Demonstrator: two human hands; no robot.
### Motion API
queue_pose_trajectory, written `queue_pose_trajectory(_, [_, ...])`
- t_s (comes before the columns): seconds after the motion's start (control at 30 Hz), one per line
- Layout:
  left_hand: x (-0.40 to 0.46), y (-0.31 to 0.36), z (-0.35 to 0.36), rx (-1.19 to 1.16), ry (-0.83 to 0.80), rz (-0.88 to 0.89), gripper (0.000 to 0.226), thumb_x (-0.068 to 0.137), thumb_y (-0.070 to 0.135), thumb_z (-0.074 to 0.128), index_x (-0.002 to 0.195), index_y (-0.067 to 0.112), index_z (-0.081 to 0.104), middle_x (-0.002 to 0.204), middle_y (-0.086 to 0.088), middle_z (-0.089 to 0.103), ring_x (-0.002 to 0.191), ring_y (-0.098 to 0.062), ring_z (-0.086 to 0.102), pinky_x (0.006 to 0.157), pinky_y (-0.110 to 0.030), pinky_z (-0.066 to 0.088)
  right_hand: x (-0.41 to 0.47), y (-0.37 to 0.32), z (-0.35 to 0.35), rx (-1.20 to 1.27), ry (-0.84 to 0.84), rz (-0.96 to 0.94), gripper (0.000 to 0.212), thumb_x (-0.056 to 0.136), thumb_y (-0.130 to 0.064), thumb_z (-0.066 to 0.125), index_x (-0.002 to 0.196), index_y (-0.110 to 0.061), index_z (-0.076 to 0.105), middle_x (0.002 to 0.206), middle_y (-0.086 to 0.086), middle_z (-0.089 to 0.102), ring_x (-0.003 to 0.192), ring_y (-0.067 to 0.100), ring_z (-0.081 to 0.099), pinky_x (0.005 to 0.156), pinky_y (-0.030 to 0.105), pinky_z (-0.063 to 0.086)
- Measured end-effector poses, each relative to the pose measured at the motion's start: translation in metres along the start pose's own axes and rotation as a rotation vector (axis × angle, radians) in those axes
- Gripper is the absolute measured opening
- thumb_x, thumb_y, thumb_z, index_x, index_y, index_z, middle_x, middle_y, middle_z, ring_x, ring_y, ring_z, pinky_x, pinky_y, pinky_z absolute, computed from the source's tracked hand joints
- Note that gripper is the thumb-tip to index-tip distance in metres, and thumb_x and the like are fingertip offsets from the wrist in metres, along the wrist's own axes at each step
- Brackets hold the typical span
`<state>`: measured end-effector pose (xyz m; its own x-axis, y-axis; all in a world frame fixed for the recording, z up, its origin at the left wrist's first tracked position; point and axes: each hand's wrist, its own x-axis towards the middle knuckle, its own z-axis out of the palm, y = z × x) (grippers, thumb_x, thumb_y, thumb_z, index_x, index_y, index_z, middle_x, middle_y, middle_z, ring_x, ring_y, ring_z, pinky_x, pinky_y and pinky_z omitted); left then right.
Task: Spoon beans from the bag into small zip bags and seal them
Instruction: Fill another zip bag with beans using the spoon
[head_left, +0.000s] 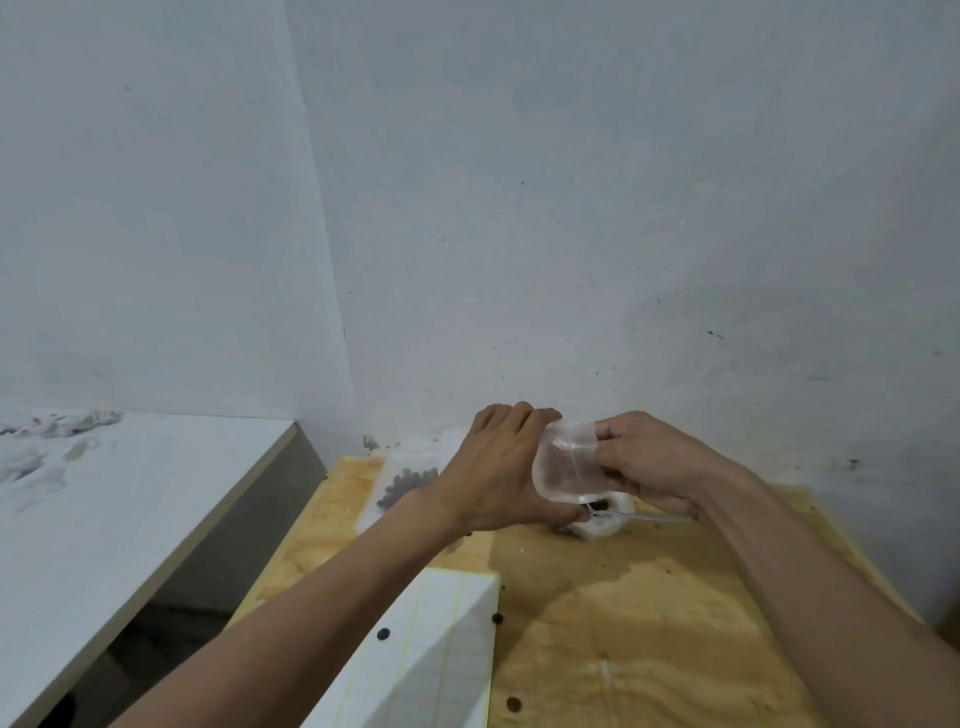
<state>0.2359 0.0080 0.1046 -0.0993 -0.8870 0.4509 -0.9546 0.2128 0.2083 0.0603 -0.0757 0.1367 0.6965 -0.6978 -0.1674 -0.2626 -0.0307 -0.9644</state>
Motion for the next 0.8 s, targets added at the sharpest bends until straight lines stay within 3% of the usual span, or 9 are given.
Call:
queue_pose_trajectory(0.07, [0.002,0.001,0.002,-0.003,0.001,-0.005,0.092,0.070,0.063,0.081,0.139,0.012,0.050,0.121,0.000,0.058,0.111,-0.019,0.053,0.100,-0.021,0.027,0.001,0.000,-0.003,-0.023,-0.003,0.009,0.020,0.098,-0.007,0.063,0.106,0.007,0.074,0.095,0.015,0.074,0.077,0.014,0.073,0.081,0.029,0.061])
queue_pose_trajectory(0.13, [0.003,0.000,0.004,-0.002,-0.024,-0.046,0.087,0.074,0.061,0.080,0.139,0.013,0.049,0.121,0.001,0.058,0.108,-0.020,0.055,0.097,-0.024,0.036,0.005,0.004,-0.006,-0.051,0.039,-0.012,0.016,0.095,-0.011,0.069,0.100,0.000,0.078,0.104,0.021,0.076,0.092,0.022,0.074,0.092,0.039,0.060])
queue_pose_trajectory(0.2, [0.002,-0.002,0.006,-0.002,-0.068,-0.132,0.085,0.077,0.062,0.077,0.140,0.015,0.047,0.125,0.001,0.056,0.109,-0.021,0.055,0.089,-0.027,0.039,0.007,0.009,-0.011,-0.100,0.216,-0.060,0.009,0.092,-0.013,0.072,0.091,-0.009,0.079,0.103,0.018,0.077,0.092,0.020,0.075,0.091,0.038,0.060])
queue_pose_trajectory(0.3, [0.001,-0.009,0.007,-0.083,-0.153,-0.310,0.088,0.077,0.067,0.074,0.143,0.016,0.045,0.133,0.002,0.053,0.113,-0.018,0.055,0.088,-0.028,0.044,0.002,0.022,-0.033,-0.595,0.466,-0.047,0.017,0.095,-0.026,0.067,0.097,-0.014,0.078,0.104,0.000,0.076,0.094,0.016,0.070,0.083,0.030,0.053])
queue_pose_trajectory(0.33, [0.001,-0.010,0.007,-0.135,-0.188,-0.363,0.089,0.077,0.068,0.074,0.143,0.015,0.046,0.132,0.002,0.052,0.112,-0.017,0.054,0.088,-0.029,0.046,-0.001,0.029,-0.040,-0.771,0.468,0.035,0.026,0.097,-0.036,0.064,0.097,-0.013,0.075,0.102,0.001,0.074,0.094,0.019,0.068,0.079,0.030,0.050])
queue_pose_trajectory(0.4, [0.002,-0.011,0.007,-0.278,-0.231,-0.464,0.085,0.076,0.068,0.075,0.139,0.015,0.051,0.129,0.001,0.052,0.108,-0.017,0.055,0.085,-0.030,0.048,-0.004,0.044,-0.049,-0.929,0.397,0.265,0.048,0.097,-0.055,0.056,0.075,-0.013,0.059,0.075,0.003,0.061,0.071,0.020,0.060,0.060,0.029,0.040])
queue_pose_trajectory(0.5, [0.006,-0.008,0.009,-0.594,-0.310,-0.667,0.097,0.069,0.074,0.074,0.143,0.015,0.051,0.142,-0.001,0.054,0.126,-0.024,0.055,0.096,-0.035,0.046,-0.009,0.062,-0.045,-0.896,0.298,0.414,0.057,0.094,-0.059,0.059,0.062,-0.014,0.047,0.052,-0.001,0.048,0.045,0.016,0.046,0.048,0.026,0.034])
queue_pose_trajectory(0.63, [0.012,-0.004,0.019,-0.748,-0.426,-0.771,0.102,0.066,0.077,0.073,0.147,0.019,0.048,0.147,-0.002,0.052,0.120,-0.022,0.052,0.102,-0.040,0.044,-0.011,0.068,-0.040,-0.639,0.325,0.292,0.042,0.091,-0.026,0.072,0.056,-0.009,0.056,0.043,0.000,0.048,0.039,0.016,0.045,0.053,0.025,0.041])
queue_pose_trajectory(0.8, [0.014,-0.003,0.032,-0.811,-0.355,-0.875,0.102,0.075,0.070,0.073,0.149,0.008,0.041,0.138,-0.003,0.047,0.117,-0.024,0.048,0.087,-0.034,0.041,-0.014,0.054,-0.038,-0.646,0.499,0.080,0.030,0.095,-0.025,0.065,0.083,0.001,0.075,0.054,0.005,0.056,0.041,0.016,0.053,0.047,0.023,0.039])
